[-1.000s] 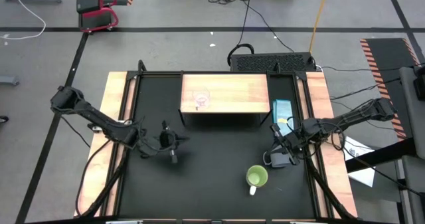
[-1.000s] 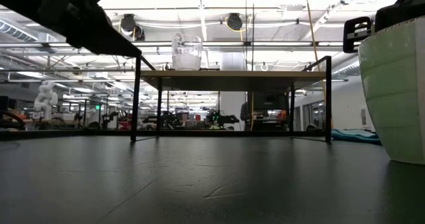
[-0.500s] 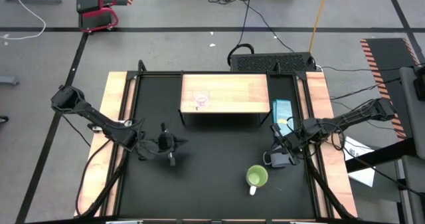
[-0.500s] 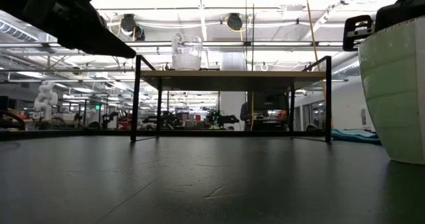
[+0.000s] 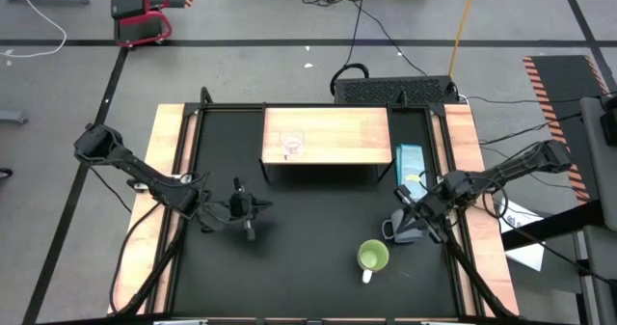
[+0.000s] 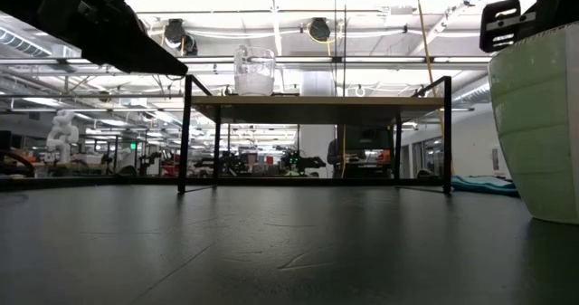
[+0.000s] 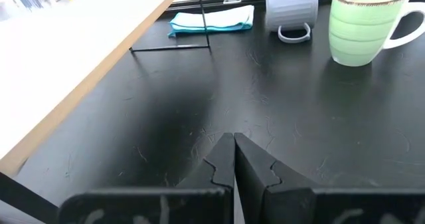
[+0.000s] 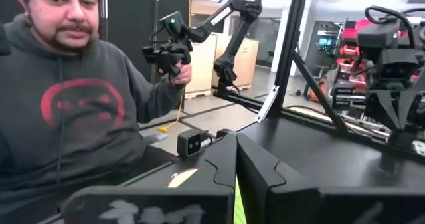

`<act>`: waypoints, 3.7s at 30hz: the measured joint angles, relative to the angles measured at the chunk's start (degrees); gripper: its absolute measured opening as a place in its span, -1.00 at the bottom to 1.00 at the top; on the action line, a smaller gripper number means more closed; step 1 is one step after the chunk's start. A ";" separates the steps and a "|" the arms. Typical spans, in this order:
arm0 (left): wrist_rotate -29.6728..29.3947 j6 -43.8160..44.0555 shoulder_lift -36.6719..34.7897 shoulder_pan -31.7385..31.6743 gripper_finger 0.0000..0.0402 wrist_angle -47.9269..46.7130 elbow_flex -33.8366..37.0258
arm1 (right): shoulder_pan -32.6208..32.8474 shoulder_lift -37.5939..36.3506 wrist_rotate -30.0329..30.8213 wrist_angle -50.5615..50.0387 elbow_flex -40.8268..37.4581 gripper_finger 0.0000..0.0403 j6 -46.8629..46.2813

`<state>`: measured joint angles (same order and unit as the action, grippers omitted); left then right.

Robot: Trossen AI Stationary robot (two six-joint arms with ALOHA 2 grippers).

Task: Stack small to large cups/mugs on shelf
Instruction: Put the gray mug on the shelf

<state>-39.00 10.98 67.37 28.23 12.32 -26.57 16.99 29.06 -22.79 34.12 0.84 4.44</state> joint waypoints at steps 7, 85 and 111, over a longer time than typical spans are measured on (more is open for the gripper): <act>0.02 0.00 0.00 -0.01 -0.96 1.13 0.00 | 1.51 0.02 0.04 -3.59 0.00 -1.00 0.65; 0.98 1.18 3.93 -0.09 -0.96 4.83 -0.02 | 53.60 34.73 64.61 -72.91 37.76 -1.00 -55.01; 2.01 0.68 3.91 -0.07 -0.96 7.21 -0.02 | 53.89 35.54 61.48 -86.32 39.36 -1.00 -74.24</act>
<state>-36.99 11.66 71.29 28.16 19.53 -26.59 70.87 64.60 38.70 -52.21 40.21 -69.80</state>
